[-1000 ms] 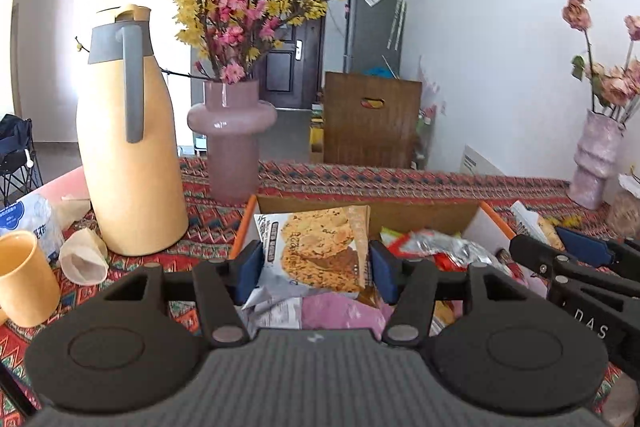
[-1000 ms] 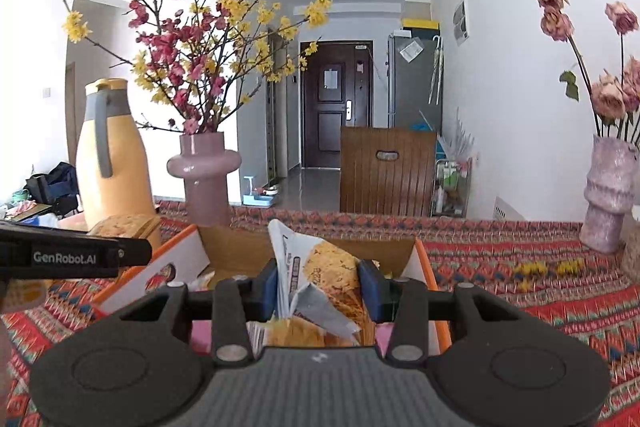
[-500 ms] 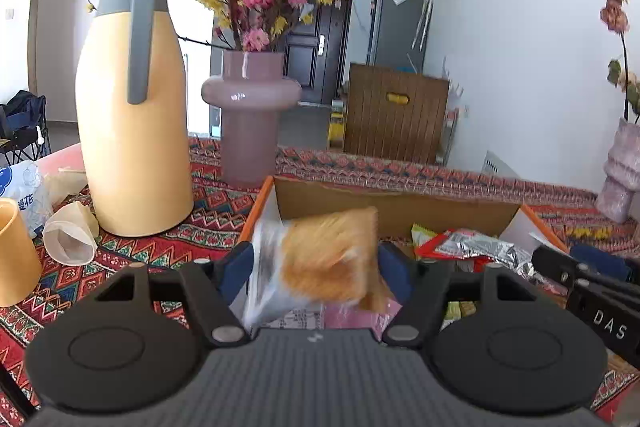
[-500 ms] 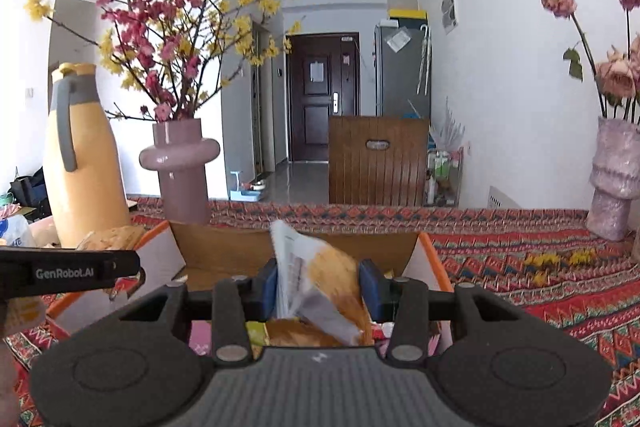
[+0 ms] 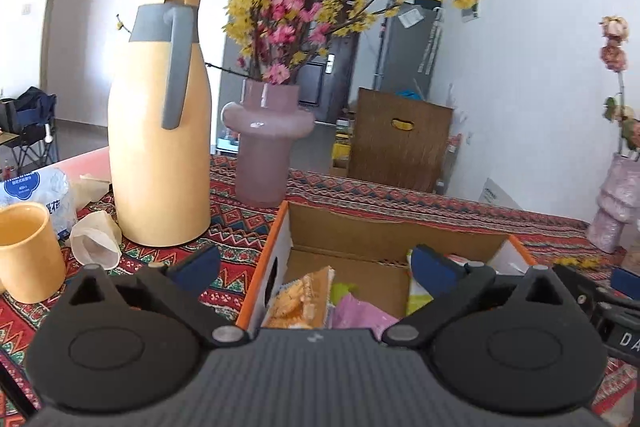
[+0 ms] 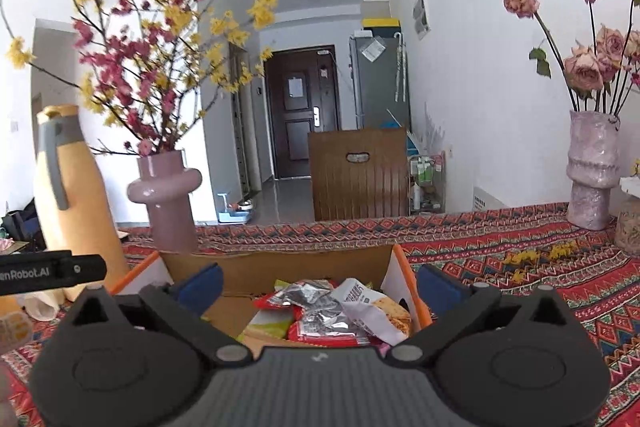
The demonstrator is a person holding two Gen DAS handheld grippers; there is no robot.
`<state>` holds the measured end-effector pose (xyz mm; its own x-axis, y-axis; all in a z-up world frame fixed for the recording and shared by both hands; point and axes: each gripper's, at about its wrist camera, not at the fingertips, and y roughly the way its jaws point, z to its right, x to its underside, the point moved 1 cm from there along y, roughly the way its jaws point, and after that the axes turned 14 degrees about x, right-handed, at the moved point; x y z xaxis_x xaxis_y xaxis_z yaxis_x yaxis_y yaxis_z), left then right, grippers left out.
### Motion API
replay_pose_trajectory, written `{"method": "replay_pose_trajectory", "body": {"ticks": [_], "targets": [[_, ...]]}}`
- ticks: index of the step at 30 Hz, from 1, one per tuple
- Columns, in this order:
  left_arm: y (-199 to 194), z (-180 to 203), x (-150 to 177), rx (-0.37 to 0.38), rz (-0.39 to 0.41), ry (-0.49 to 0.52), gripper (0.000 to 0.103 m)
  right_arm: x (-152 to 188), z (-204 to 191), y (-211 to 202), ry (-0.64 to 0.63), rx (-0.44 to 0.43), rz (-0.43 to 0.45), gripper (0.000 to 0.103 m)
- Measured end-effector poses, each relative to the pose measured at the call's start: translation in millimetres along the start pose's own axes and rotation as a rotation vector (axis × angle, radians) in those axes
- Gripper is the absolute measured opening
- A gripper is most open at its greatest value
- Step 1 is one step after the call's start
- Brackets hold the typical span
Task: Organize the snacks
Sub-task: 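Lower both packets into the box and open both grippers, then withdraw both grippers away from the box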
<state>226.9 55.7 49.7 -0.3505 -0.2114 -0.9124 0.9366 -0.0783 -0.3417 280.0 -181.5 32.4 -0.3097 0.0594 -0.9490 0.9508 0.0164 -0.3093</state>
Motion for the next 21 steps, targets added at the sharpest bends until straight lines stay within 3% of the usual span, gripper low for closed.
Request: {"method": "replay_pose_trajectory", "body": {"ticks": [9,21], "targets": [[-52.0,5.7,26.0,0.040,-0.039,0.070,0.103,12.8,6.3,-55.7,-0.045,-0.054,-0.026,0.103],[-76.6,1.6,78.2,0.074,-0.182,0.079,0.103,63.5,20.9,-86.2,-0.063,-0.048,-0.198,0.103]]}}
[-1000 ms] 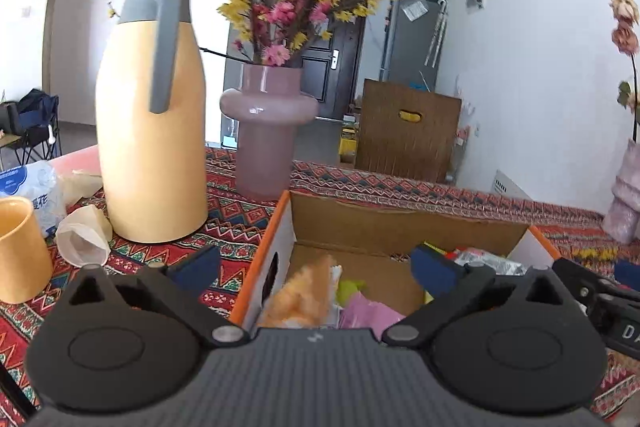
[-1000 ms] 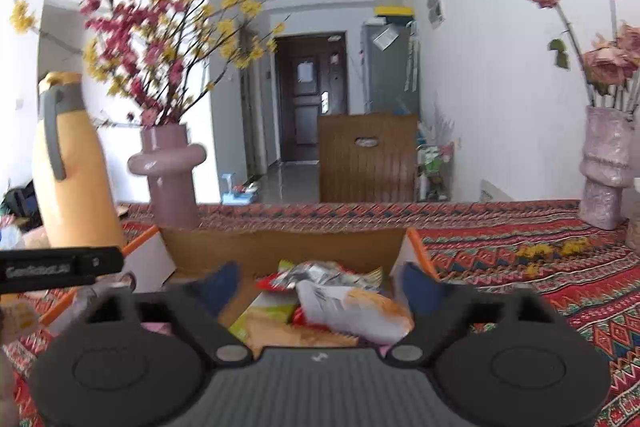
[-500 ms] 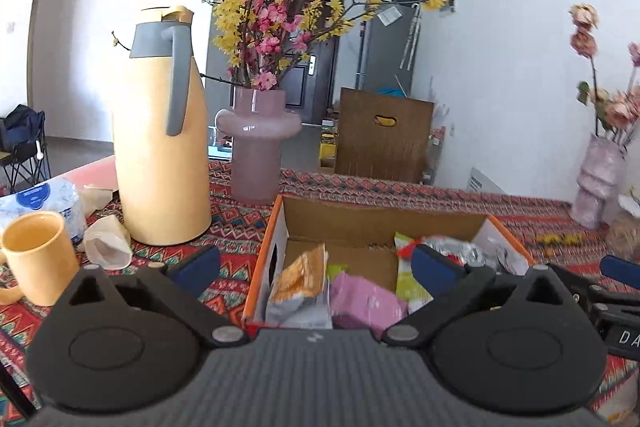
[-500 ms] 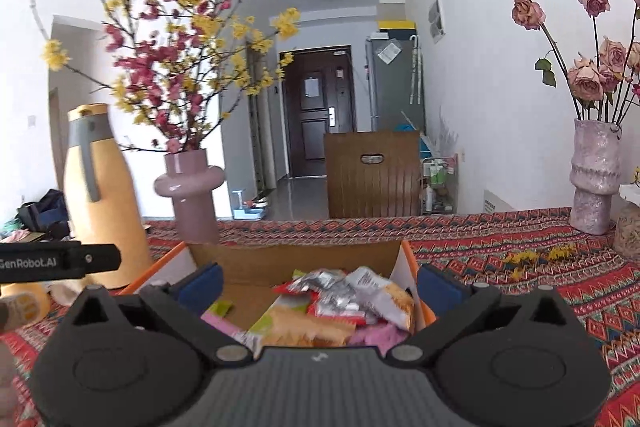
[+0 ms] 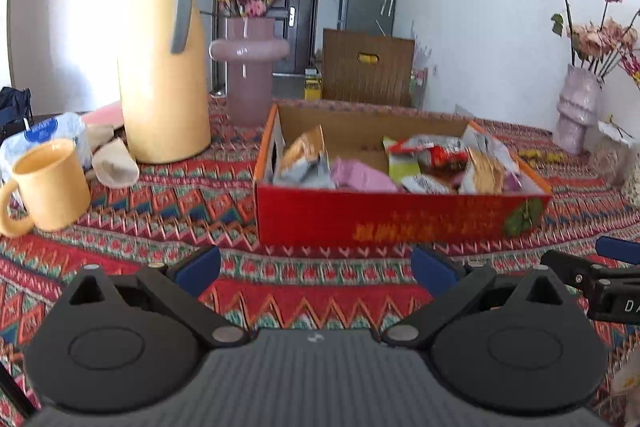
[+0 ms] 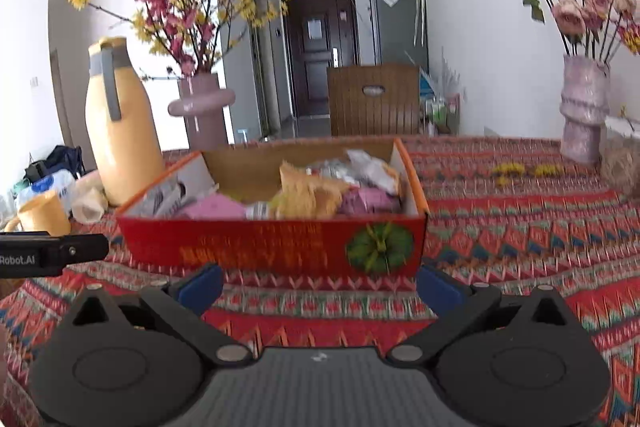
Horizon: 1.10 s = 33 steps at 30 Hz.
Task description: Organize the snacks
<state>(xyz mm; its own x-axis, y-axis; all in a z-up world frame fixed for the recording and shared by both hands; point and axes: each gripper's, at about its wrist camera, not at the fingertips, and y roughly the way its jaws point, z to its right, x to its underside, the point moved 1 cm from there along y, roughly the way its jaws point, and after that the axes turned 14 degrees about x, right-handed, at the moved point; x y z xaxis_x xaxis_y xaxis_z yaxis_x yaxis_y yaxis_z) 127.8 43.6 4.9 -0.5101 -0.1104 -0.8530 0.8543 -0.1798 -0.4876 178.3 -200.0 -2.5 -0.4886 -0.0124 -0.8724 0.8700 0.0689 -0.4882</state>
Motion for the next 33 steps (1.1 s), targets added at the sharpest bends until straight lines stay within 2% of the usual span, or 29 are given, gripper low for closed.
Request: {"method": "replay_pose_trajectory", "body": {"ticks": [12,33], "targets": [[-5.7,6.7,19.5,0.019,-0.048,-0.017,0.103,24.8,8.4,-7.8,0.008,0.004,-0.066,0.103],[-11.3,11.5,23.5,0.025,-0.047,-0.009,0.103,31.1,8.4,-15.1,0.009,-0.003,-0.079,0.103]]}}
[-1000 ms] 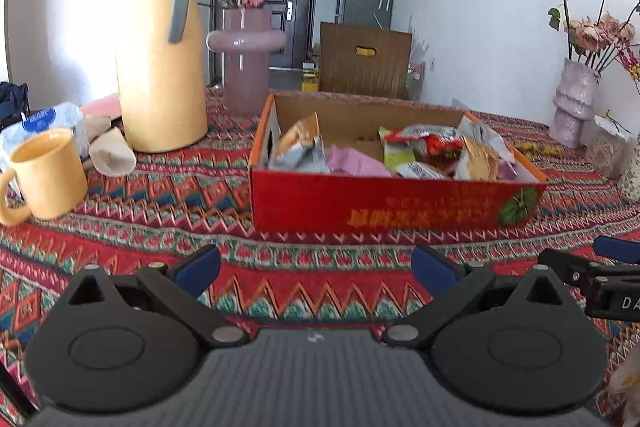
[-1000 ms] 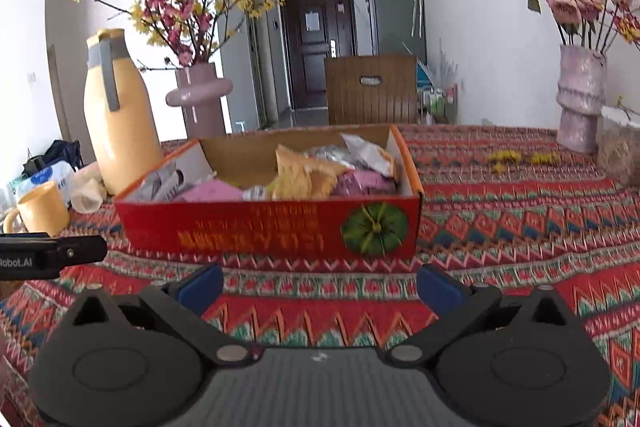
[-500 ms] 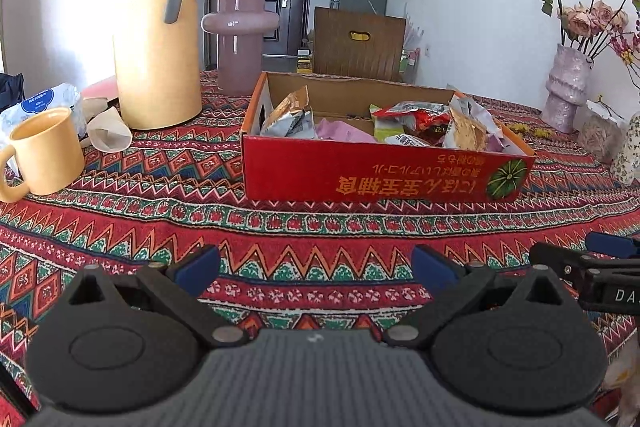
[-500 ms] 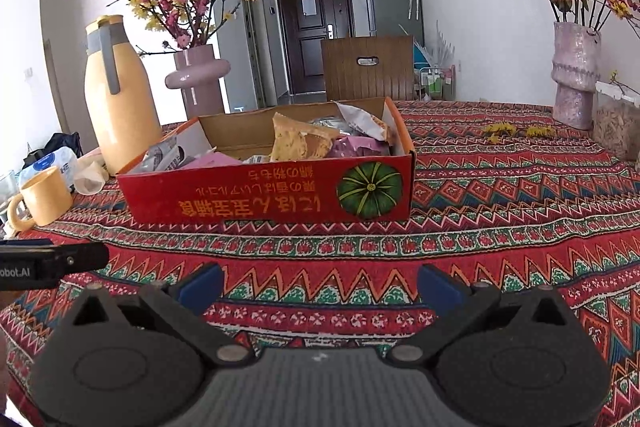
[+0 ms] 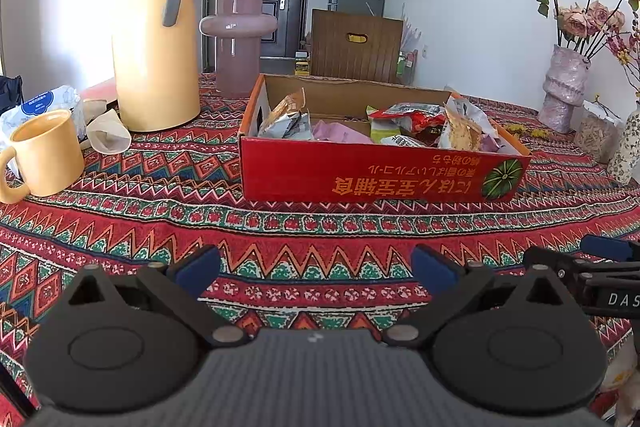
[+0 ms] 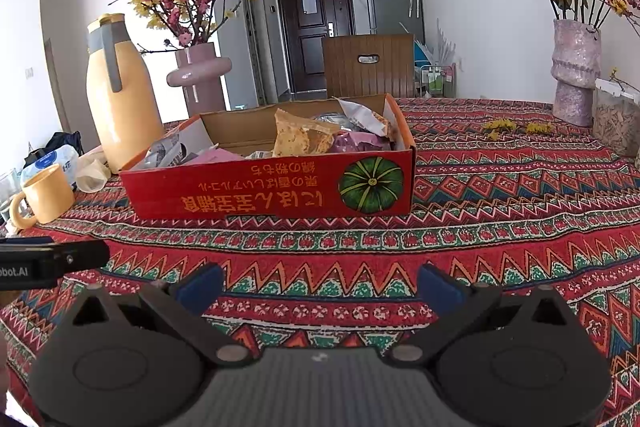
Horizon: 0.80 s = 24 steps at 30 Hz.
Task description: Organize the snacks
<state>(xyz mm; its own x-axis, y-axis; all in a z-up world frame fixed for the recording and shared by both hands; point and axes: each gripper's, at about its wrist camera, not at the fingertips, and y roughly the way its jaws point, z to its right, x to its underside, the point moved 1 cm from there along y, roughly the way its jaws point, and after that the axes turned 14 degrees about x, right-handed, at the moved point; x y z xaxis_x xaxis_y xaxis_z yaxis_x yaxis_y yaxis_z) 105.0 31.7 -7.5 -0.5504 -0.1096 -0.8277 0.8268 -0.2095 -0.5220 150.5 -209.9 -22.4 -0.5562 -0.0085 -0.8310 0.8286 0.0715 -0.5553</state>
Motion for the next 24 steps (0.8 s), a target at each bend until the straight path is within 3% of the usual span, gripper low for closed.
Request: {"method": "replay_pose_trajectory", "body": {"ticks": [24], "targets": [[-1.2,1.4,2.4,0.001,0.004,0.003,0.103,1.8,-0.5,1.5,-0.001,0.001,-0.007,0.103]]}}
